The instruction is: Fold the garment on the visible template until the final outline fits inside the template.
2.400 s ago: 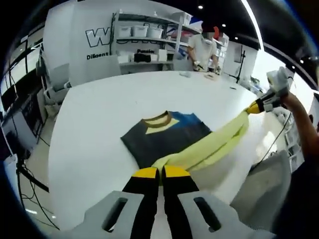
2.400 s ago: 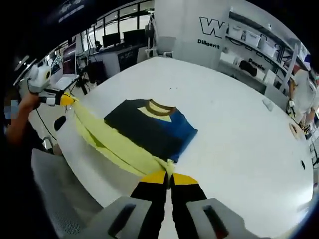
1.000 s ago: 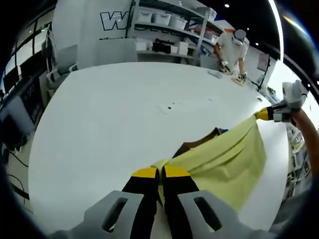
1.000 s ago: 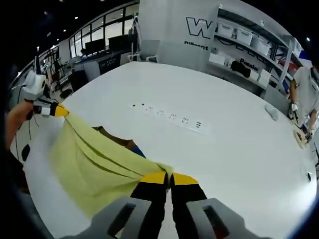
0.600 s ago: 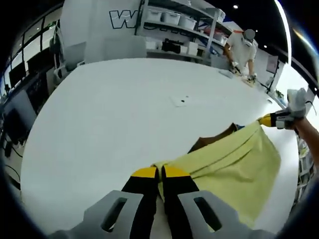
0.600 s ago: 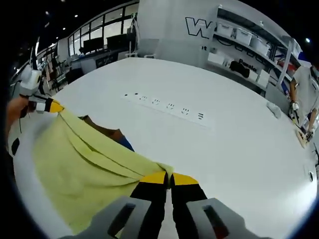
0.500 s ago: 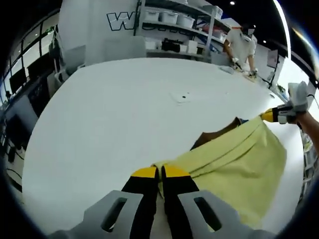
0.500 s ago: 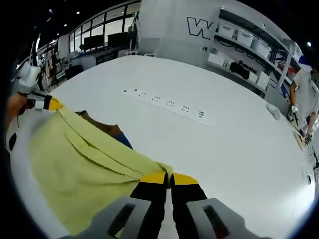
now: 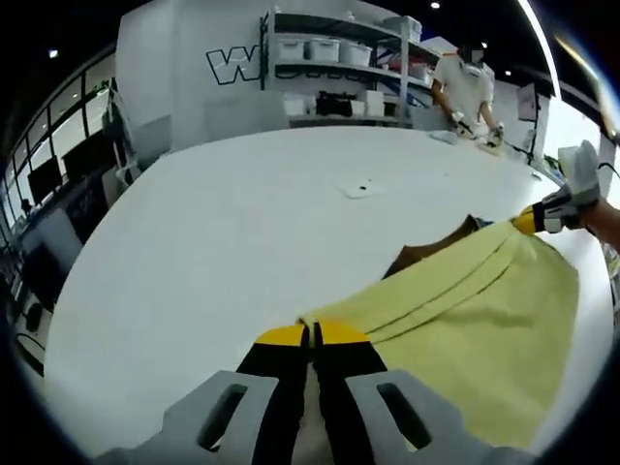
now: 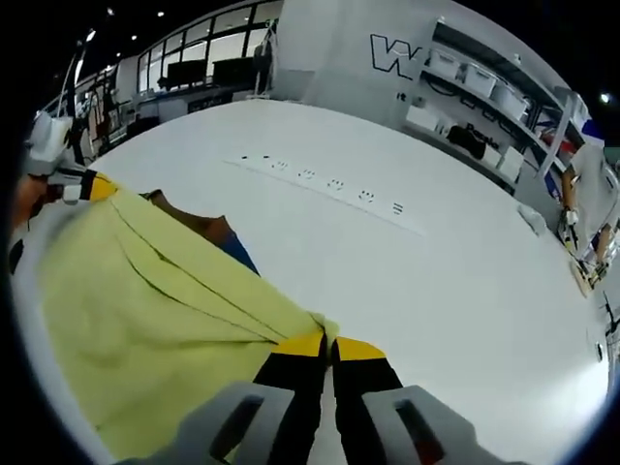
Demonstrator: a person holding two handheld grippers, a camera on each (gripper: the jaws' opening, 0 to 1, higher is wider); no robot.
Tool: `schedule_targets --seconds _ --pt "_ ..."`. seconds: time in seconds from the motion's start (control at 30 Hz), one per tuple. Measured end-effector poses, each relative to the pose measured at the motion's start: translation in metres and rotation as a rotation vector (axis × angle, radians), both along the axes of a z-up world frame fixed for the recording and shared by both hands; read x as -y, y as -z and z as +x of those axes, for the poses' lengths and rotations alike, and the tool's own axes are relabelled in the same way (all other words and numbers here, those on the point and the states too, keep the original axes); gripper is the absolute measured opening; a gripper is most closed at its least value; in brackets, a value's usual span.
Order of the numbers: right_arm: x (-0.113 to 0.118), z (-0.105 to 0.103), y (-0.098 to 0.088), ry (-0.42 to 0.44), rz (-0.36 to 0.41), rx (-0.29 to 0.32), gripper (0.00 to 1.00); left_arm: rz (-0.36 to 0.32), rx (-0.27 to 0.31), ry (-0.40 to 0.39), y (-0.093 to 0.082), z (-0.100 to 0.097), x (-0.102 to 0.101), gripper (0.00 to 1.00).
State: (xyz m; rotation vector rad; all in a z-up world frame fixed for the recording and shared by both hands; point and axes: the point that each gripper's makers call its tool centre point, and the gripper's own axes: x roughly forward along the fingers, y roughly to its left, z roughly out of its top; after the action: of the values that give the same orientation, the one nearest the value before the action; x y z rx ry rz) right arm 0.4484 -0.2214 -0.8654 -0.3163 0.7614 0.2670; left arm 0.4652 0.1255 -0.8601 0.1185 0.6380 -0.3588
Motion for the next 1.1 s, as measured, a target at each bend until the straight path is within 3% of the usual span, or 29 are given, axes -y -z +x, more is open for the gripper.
schedule_targets --seconds 0.27,0.43,0.57,0.77,0.8,0.97,1.1 --pt "0.000 0.000 0.000 0.029 0.034 0.012 0.00 -0.010 0.036 -0.003 -0.001 -0.001 0.001 0.01" --pt "0.001 0.001 -0.001 0.040 0.027 0.007 0.12 -0.015 0.056 -0.003 -0.002 0.000 0.000 0.17" --pt "0.004 0.002 -0.002 0.060 0.032 0.006 0.20 -0.018 0.033 -0.038 0.000 0.001 -0.005 0.21" --pt "0.011 0.003 -0.004 0.074 0.018 0.010 0.17 -0.026 0.035 -0.055 -0.001 0.005 -0.010 0.24" --pt "0.015 0.007 -0.012 0.090 0.025 0.040 0.17 -0.021 0.024 -0.061 -0.002 0.006 -0.011 0.24" --pt "0.014 0.007 -0.016 0.083 0.020 0.042 0.17 -0.040 0.002 -0.060 -0.003 0.002 -0.012 0.26" --pt "0.017 0.009 -0.040 0.081 0.010 0.094 0.17 -0.052 0.031 -0.067 -0.022 0.002 -0.016 0.26"
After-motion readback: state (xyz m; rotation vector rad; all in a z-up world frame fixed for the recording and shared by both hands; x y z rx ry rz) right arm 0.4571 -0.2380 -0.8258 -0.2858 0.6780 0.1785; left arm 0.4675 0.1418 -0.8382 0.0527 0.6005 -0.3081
